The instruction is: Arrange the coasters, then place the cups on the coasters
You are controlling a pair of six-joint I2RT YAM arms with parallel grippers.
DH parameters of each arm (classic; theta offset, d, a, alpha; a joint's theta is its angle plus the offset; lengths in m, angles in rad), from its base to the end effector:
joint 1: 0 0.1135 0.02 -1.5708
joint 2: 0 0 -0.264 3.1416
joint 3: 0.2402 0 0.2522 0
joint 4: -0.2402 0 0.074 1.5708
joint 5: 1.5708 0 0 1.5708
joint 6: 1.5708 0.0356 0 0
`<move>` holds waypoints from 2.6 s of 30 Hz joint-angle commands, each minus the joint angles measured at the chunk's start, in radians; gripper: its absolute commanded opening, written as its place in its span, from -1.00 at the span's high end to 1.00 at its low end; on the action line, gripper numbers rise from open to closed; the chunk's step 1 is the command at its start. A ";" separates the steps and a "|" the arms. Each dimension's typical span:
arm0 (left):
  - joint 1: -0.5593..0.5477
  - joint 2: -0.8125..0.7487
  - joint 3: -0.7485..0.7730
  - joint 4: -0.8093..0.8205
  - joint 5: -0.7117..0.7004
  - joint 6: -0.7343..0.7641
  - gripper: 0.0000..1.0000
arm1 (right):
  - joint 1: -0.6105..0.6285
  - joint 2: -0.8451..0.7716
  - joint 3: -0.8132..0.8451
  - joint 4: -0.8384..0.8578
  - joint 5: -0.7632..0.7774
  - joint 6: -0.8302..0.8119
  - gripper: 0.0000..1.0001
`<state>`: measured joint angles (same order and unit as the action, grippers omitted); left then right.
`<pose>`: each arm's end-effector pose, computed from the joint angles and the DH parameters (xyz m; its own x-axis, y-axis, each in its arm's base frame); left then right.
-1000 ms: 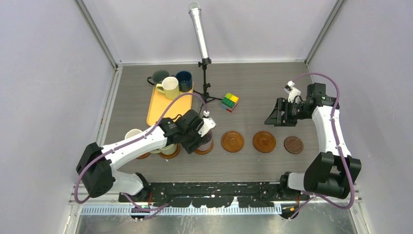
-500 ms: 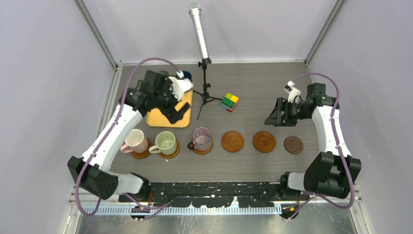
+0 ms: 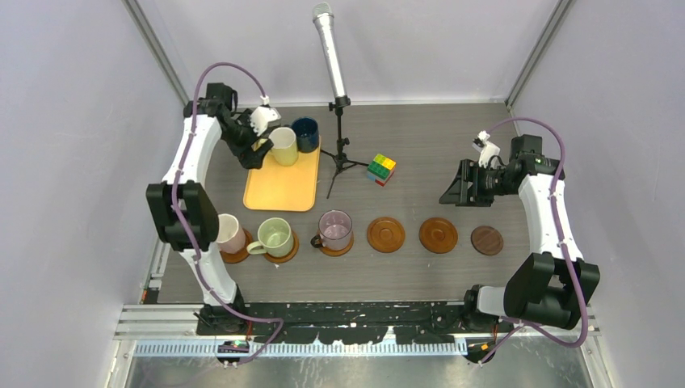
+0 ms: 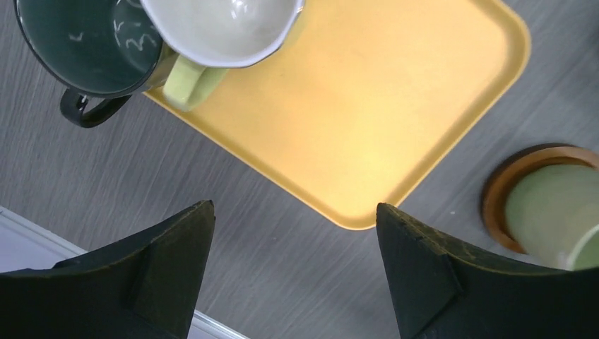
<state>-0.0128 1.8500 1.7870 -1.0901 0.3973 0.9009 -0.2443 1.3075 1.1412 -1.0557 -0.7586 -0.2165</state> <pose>0.3841 -0.0187 0.3141 -0.4352 0.7285 -0.5291 0.8212 0.5621 0.0984 0.2358 -0.0335 0.2932 -0.8793 0.0585 -0.4727 -0.2472 0.7922 0.5580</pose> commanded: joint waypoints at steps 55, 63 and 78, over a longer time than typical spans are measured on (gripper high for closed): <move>-0.021 0.156 -0.072 0.334 0.017 -0.064 -0.04 | -0.003 0.038 0.020 -0.007 -0.029 -0.017 -0.35; -0.035 0.203 -0.061 0.373 0.030 -0.176 -0.04 | -0.004 0.041 0.020 -0.007 -0.030 -0.017 -0.35; -0.035 0.132 -0.141 0.407 0.010 -0.231 1.00 | -0.009 0.019 0.025 -0.011 -0.016 -0.017 -0.34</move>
<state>-0.0456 2.0579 1.6867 -0.7048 0.4156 0.7055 -0.2447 1.3483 1.1408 -1.0630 -0.7658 -0.2295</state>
